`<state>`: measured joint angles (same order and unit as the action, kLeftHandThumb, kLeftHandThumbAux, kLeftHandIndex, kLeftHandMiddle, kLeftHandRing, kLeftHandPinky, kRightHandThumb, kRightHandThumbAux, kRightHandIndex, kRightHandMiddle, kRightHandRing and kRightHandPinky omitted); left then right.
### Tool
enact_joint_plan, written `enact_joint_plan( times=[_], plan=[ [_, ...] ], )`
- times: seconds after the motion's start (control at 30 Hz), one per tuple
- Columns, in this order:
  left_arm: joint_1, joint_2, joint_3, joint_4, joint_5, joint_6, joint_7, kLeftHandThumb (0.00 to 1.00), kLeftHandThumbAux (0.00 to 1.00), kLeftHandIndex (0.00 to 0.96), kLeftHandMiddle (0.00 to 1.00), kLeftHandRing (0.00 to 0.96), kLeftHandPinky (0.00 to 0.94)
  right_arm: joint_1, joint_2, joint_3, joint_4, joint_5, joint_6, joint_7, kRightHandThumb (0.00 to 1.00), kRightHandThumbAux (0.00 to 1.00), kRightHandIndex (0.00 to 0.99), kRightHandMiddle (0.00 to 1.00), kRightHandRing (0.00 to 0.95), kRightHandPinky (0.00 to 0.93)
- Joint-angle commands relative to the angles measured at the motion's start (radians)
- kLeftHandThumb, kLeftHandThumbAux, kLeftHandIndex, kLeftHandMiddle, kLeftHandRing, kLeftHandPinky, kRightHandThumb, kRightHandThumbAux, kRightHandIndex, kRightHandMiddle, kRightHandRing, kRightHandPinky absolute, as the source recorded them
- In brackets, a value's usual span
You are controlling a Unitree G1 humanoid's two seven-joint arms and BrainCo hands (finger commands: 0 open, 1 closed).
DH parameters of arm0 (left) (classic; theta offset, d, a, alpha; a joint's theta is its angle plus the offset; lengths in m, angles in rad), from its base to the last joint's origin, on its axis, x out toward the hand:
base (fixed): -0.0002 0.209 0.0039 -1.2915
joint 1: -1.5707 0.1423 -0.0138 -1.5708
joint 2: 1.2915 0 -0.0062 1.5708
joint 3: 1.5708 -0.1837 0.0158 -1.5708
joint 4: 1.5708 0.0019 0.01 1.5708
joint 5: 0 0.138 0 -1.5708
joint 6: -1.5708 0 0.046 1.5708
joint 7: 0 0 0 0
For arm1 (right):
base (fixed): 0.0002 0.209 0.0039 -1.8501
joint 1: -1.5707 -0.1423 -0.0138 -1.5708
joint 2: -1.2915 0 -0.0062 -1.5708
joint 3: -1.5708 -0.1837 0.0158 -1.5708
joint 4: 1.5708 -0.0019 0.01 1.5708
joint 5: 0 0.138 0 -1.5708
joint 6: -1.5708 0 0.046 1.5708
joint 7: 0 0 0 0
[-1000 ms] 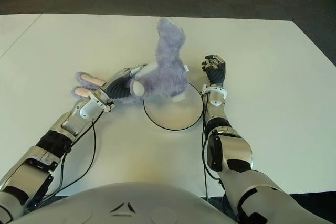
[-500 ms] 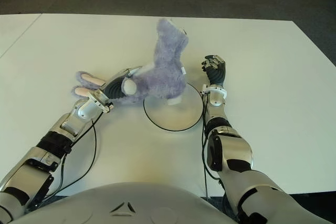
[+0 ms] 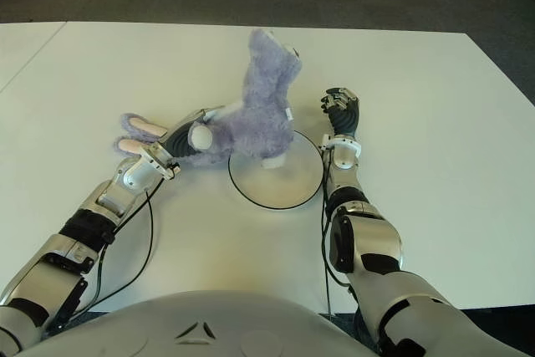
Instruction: Put the doll into the plate.
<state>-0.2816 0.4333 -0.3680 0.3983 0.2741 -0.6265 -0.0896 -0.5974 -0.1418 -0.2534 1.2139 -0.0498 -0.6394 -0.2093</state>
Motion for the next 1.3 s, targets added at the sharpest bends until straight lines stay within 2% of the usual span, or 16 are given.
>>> enact_joint_plan(
  times=[0.03,0.07,0.1,0.13,0.17,0.2,0.23,0.27,0.37,0.4,0.53,0.63,0.93,1.07,1.3],
  plan=[
    [0.018,-0.019,-0.015,0.066,0.049,0.007,-0.027,0.738,0.566,0.191,0.328,0.396,0.449,0.229,0.105,0.014,0.141,-0.013,0.106,-0.001,0.689,0.727,0.422,0.542,0.556,0.514],
    [0.009,-0.023,-0.015,0.073,0.055,0.006,-0.022,0.805,0.650,0.326,0.443,0.424,0.464,0.229,0.105,0.014,0.141,-0.013,0.105,0.000,0.688,0.728,0.422,0.536,0.550,0.510],
    [-0.012,-0.030,-0.017,0.087,0.065,0.009,-0.014,0.816,0.664,0.348,0.463,0.429,0.467,0.229,0.105,0.014,0.140,-0.013,0.103,0.001,0.688,0.728,0.421,0.535,0.550,0.509],
    [-0.026,-0.035,-0.017,0.096,0.072,0.011,-0.009,0.828,0.670,0.372,0.492,0.475,0.489,0.229,0.105,0.015,0.140,-0.013,0.102,0.001,0.688,0.728,0.421,0.533,0.549,0.511],
    [-0.050,-0.043,-0.017,0.093,0.083,0.023,-0.003,0.830,0.671,0.376,0.496,0.483,0.493,0.229,0.105,0.015,0.140,-0.013,0.101,0.002,0.688,0.728,0.421,0.533,0.549,0.511],
    [-0.068,-0.049,-0.017,0.094,0.093,0.031,0.002,0.834,0.668,0.384,0.518,0.541,0.545,0.229,0.105,0.015,0.140,-0.013,0.102,0.002,0.688,0.728,0.421,0.535,0.553,0.514],
    [-0.088,-0.053,-0.016,0.065,0.126,0.045,0.023,0.836,0.667,0.386,0.523,0.556,0.558,0.228,0.105,0.016,0.140,-0.015,0.102,0.002,0.688,0.728,0.421,0.536,0.554,0.514],
    [-0.101,-0.056,-0.015,0.044,0.150,0.055,0.038,0.840,0.664,0.393,0.551,0.640,0.655,0.228,0.104,0.017,0.140,-0.016,0.102,0.001,0.688,0.728,0.422,0.539,0.555,0.512],
    [-0.111,-0.039,-0.009,-0.078,0.234,0.086,0.055,0.843,0.664,0.396,0.550,0.694,0.730,0.228,0.103,0.020,0.140,-0.019,0.103,-0.001,0.687,0.728,0.422,0.535,0.547,0.500],
    [-0.114,-0.034,-0.007,-0.117,0.260,0.097,0.054,0.844,0.666,0.396,0.546,0.770,0.824,0.228,0.102,0.021,0.140,-0.020,0.103,-0.001,0.686,0.729,0.422,0.525,0.535,0.501],
    [-0.111,-0.014,0.000,-0.291,0.304,0.154,-0.023,0.847,0.666,0.399,0.552,0.807,0.849,0.229,0.102,0.026,0.140,-0.024,0.099,-0.006,0.685,0.729,0.421,0.513,0.521,0.485],
    [-0.121,-0.008,-0.012,-0.347,0.284,0.170,-0.091,0.848,0.667,0.400,0.552,0.808,0.831,0.230,0.102,0.028,0.140,-0.025,0.096,-0.008,0.685,0.729,0.422,0.504,0.514,0.484],
    [-0.188,-0.038,-0.065,-0.328,0.341,0.122,-0.097,0.848,0.668,0.397,0.548,0.801,0.818,0.229,0.100,0.032,0.140,-0.026,0.101,-0.004,0.683,0.728,0.420,0.470,0.479,0.442],
    [-0.258,-0.063,-0.087,-0.317,0.348,0.112,-0.114,0.848,0.669,0.397,0.548,0.796,0.817,0.228,0.097,0.040,0.141,-0.034,0.103,-0.009,0.682,0.727,0.419,0.438,0.446,0.417],
    [-0.334,-0.076,-0.092,-0.323,0.378,0.091,-0.109,0.849,0.668,0.397,0.548,0.795,0.819,0.230,0.095,0.053,0.143,-0.046,0.115,-0.016,0.684,0.726,0.420,0.422,0.438,0.439]
  ],
)
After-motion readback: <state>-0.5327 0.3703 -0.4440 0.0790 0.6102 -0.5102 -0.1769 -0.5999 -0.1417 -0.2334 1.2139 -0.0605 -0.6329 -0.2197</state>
